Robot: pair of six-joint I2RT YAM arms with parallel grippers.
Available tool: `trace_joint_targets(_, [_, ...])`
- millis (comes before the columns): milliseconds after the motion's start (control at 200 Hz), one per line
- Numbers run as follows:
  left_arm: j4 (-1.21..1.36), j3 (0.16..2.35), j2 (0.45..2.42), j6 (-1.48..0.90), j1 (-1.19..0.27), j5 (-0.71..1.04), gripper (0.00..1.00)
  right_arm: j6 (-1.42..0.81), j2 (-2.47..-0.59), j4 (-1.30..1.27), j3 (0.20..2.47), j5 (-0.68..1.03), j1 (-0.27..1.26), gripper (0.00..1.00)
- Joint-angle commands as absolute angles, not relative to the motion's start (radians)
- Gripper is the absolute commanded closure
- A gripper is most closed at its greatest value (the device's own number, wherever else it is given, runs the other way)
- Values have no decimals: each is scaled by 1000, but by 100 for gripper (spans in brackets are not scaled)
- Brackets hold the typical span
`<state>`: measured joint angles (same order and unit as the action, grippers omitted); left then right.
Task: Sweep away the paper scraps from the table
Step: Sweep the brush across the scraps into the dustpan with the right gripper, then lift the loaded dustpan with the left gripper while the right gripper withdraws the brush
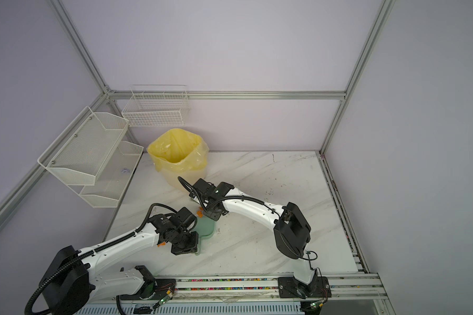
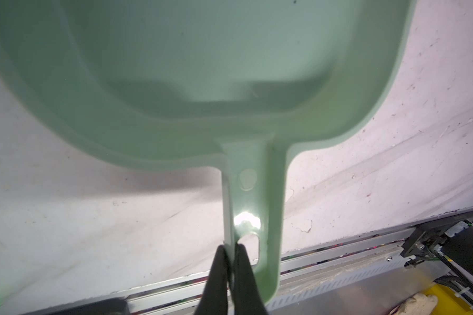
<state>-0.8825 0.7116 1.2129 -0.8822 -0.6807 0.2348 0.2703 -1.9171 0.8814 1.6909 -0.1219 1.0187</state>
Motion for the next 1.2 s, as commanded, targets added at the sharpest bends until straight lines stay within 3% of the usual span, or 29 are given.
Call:
trace_joint_targets(0, [-893,790,1214,-845,-663,246,100,252,-1853,938,1649,-4,1053,100])
trace_joint_targets(260, [-916,801,1214,-811,-632,233,100,172,-1707,943,1559,118,1083,100])
trace_joint_targets(520, [-919,808,1225,-794,-628,222,100,28,-1678,956,1604,40,1050,100])
trace_joint_targets(850, [-926,829,1200,-775,-631,204,100,-74,-1633,838,1569,80,856,100])
trace_joint_targets(1195, [-997,935,1214,-776,-729,113,100,-174,-1593,698,1480,132,707,100])
